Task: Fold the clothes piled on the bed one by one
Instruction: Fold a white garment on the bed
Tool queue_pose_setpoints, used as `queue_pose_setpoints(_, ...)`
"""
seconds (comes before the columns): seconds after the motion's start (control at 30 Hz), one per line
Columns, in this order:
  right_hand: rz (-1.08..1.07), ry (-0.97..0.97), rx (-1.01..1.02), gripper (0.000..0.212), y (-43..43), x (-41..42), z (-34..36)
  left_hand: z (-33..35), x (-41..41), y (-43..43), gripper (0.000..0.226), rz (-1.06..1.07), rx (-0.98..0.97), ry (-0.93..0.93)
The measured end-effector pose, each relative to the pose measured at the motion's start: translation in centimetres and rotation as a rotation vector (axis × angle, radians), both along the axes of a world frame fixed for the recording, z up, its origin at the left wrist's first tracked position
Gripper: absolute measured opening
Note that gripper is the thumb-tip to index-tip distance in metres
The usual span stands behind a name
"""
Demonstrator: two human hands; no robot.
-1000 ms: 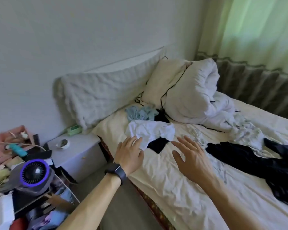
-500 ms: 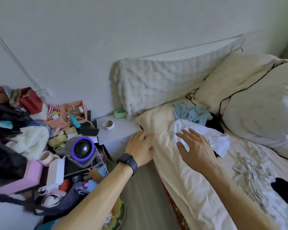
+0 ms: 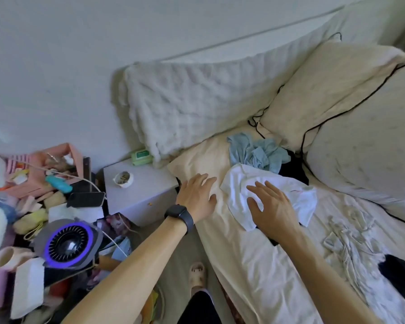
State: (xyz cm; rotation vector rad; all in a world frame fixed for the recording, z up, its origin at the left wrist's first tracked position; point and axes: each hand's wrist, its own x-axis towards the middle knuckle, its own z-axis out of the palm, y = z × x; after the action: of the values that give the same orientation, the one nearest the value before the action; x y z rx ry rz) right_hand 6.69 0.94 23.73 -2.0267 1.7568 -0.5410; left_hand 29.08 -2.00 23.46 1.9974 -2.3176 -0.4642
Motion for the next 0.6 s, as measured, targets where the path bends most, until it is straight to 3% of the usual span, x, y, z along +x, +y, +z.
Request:
queue_pose_setpoints(0.3,-0.341,0.085,0.304,0.041,-10.5,-1.6,-9.3,-12.2,-2.0,-17.3,0.054,-0.298,0.288,-0.003)
queue_pose_setpoints(0.6,-0.580,0.082,0.622,0.041,-15.8,-2.7,-19.9,-23.7,-2.0,-27.6,0.051,-0.506,0.509,-0.163)
